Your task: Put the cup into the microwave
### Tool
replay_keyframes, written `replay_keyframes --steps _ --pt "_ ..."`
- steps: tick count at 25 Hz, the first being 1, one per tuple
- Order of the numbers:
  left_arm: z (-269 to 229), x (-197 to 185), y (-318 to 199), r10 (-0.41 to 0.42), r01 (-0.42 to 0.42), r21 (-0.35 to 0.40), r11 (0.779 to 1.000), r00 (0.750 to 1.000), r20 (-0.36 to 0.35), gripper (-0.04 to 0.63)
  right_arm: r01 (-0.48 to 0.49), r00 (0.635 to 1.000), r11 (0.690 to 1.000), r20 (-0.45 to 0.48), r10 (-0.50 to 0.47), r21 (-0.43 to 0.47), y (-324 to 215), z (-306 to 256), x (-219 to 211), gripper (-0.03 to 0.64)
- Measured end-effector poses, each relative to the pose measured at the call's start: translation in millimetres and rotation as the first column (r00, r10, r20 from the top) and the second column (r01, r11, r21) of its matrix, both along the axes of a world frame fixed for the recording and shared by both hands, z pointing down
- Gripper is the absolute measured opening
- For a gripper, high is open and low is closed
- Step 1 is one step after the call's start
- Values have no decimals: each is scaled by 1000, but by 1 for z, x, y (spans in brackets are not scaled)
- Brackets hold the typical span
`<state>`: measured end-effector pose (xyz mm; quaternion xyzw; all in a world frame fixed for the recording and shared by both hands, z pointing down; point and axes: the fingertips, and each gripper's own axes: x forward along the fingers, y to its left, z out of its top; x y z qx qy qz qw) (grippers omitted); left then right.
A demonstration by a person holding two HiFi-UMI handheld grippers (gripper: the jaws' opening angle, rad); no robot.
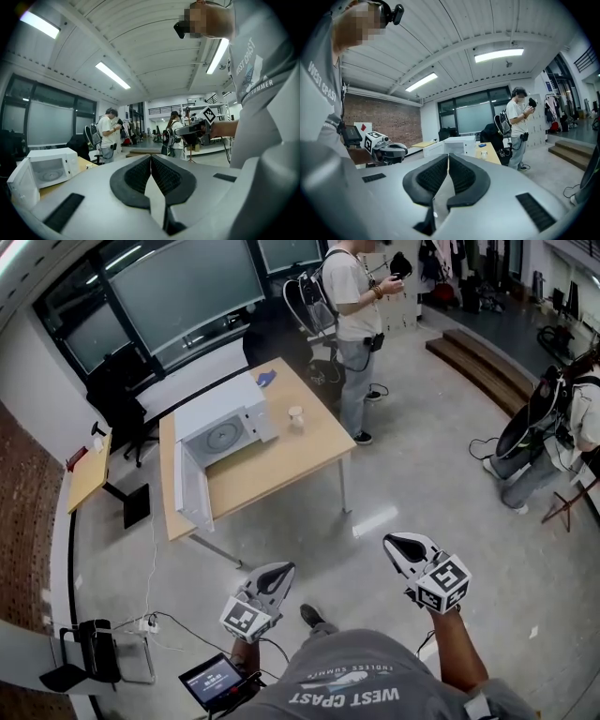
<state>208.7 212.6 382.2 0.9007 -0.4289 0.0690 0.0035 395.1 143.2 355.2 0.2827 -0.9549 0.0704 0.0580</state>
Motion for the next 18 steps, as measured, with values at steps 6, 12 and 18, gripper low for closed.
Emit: replay_keyframes --steps 6,12,18 --pt "1 -45 -58 32 -32 6 999 999 -4 20 -25 1000 1000 -12 25 12 -54 -8 -42 20" --pt "-13 -96 -111 32 -31 27 999 999 -43 20 -34 999 999 -39 36 31 -100 -14 -92 20" --pt "1 -150 -150 60 -58 27 998 997 -53 21 -51 996 999 -70 52 17 -137 -7 -141 20"
